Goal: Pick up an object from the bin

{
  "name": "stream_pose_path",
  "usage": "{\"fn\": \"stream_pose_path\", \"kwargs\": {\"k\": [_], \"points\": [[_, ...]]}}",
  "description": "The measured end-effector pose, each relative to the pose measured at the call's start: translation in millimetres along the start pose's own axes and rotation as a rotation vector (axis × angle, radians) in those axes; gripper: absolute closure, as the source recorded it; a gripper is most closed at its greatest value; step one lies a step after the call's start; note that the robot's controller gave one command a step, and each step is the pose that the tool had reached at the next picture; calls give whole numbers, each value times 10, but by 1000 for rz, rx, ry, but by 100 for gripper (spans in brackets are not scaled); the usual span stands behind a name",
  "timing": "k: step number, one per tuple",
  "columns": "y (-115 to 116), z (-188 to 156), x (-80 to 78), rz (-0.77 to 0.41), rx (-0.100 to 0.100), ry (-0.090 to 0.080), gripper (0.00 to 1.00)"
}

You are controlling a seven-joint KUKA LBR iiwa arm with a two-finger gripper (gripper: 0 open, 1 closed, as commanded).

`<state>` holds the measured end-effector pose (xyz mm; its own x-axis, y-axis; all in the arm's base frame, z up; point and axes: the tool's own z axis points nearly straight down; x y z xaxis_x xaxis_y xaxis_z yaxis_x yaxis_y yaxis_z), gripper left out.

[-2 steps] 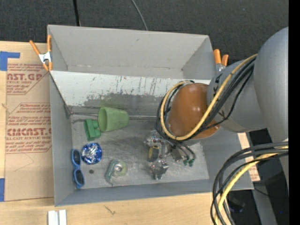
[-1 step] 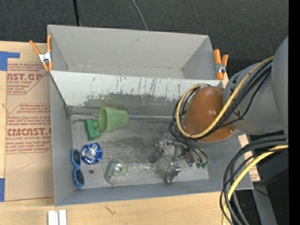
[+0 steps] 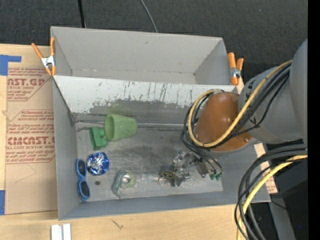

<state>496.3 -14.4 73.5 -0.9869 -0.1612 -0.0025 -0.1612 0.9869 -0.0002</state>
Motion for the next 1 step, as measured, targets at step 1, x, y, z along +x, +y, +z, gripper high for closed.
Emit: {"fn": "stream_pose_path", "kwargs": {"k": [1], "points": [[-244,-1414,189,-75,2,-5,100]]}}
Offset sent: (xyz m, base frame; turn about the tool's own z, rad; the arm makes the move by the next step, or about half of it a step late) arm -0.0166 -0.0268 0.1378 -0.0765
